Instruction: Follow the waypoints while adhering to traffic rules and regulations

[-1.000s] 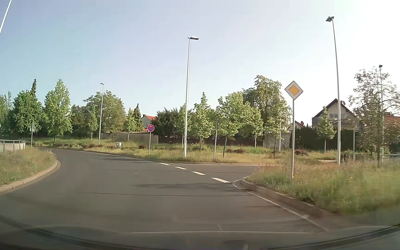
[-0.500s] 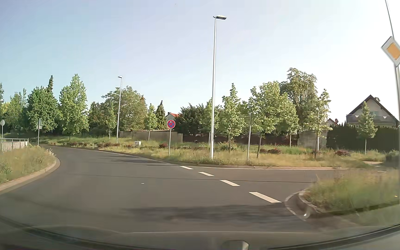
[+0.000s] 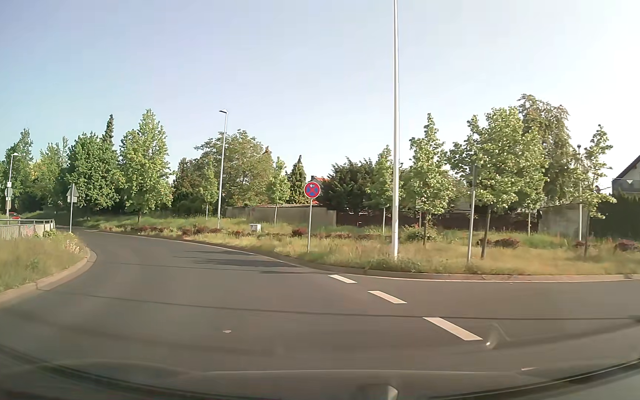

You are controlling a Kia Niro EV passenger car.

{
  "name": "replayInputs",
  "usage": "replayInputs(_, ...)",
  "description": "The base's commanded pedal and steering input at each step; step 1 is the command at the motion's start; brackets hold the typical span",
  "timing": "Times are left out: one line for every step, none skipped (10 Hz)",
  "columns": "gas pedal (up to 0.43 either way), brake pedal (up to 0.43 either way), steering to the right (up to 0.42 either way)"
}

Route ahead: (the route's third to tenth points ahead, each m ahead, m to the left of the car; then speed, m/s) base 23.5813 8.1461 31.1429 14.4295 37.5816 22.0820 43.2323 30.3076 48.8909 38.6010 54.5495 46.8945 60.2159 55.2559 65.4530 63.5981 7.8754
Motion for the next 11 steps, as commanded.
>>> replayInputs(0.098,0.03,-0.113)
replayInputs(0.087,0.03,-0.113)
replayInputs(0.087,0.03,-0.114)
replayInputs(0.087,0.03,-0.115)
replayInputs(0.087,0.03,-0.115)
replayInputs(0.087,0.03,-0.115)
replayInputs(0.087,0.03,-0.115)
replayInputs(0.087,0.03,-0.115)
replayInputs(0.087,0.03,-0.115)
replayInputs(0.087,0.03,-0.115)
replayInputs(0.087,0.03,-0.115)
